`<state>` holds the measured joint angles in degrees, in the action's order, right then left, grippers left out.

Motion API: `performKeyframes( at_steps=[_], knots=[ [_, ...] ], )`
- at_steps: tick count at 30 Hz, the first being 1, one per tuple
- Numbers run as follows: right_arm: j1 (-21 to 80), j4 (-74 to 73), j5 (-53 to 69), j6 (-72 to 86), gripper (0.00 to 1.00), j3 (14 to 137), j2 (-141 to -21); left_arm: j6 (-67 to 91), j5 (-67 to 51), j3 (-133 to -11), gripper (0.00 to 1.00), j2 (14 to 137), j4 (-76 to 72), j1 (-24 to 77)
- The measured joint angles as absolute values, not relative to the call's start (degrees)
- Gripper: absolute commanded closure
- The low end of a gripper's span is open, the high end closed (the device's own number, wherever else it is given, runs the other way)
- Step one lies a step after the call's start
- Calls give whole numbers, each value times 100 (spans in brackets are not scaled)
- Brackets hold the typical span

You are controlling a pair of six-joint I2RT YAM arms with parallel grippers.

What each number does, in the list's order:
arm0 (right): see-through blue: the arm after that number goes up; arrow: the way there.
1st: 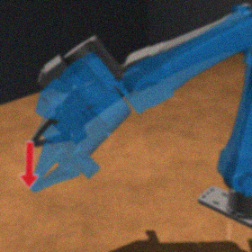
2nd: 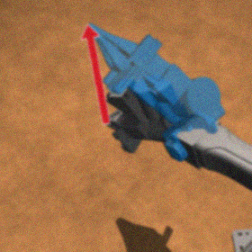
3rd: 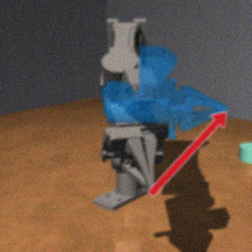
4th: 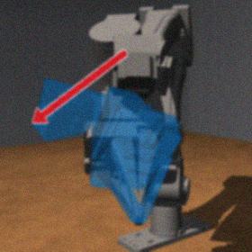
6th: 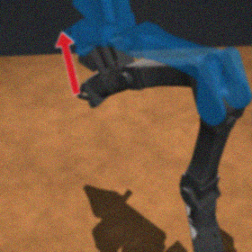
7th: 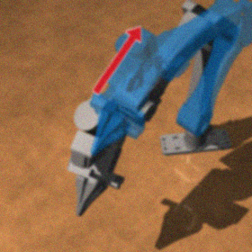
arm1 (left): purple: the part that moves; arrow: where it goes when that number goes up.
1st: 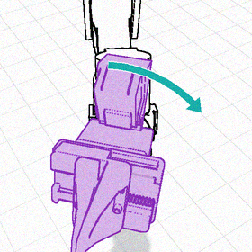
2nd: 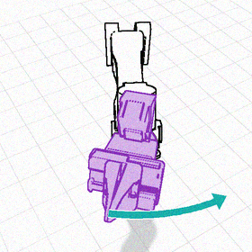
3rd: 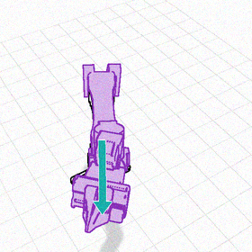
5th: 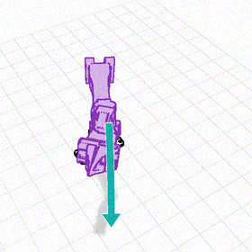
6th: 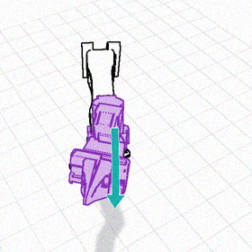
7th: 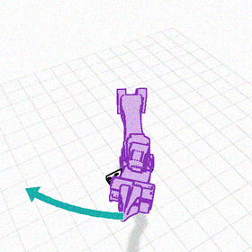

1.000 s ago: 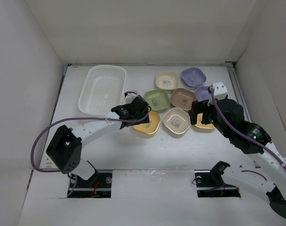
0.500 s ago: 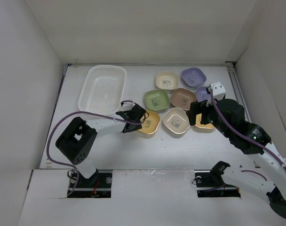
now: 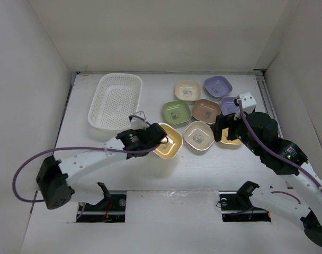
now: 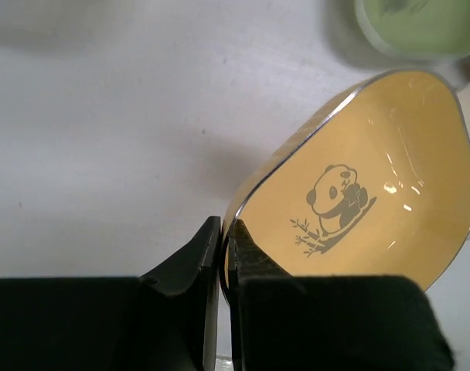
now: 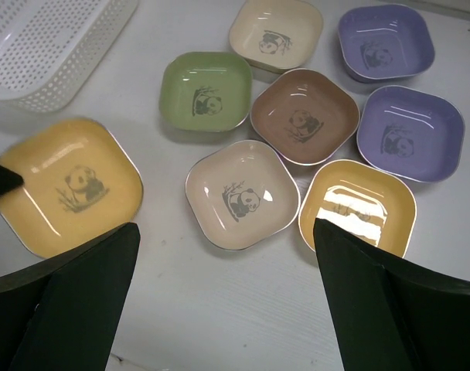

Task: Place the plates into the plastic bin on the countertop

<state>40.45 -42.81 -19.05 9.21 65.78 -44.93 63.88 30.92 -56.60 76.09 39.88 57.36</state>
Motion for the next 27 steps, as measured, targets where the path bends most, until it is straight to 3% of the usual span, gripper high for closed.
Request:
performKeyframes(
  at_steps=[3,7,13,21,27],
  knots=[
    [4045,-4268,-1898,921,0,6578,-4504,6152,3218,-6195,100,6956,4174,5242],
    [4045,-4101,-1787,919,0,6578,-4619,5454,3120,-6823,100,6582,3649,3474],
    [4045,-3677,-1500,917,0,6482,-4941,4405,2228,-7371,100,7658,2397,843],
    [4045,-3395,-1133,910,0,6204,-5026,3640,1378,-8757,100,10545,1693,16],
    [4049,-3288,-998,904,0,6082,-5028,3540,902,-8814,100,11524,1610,-233]
  ],
)
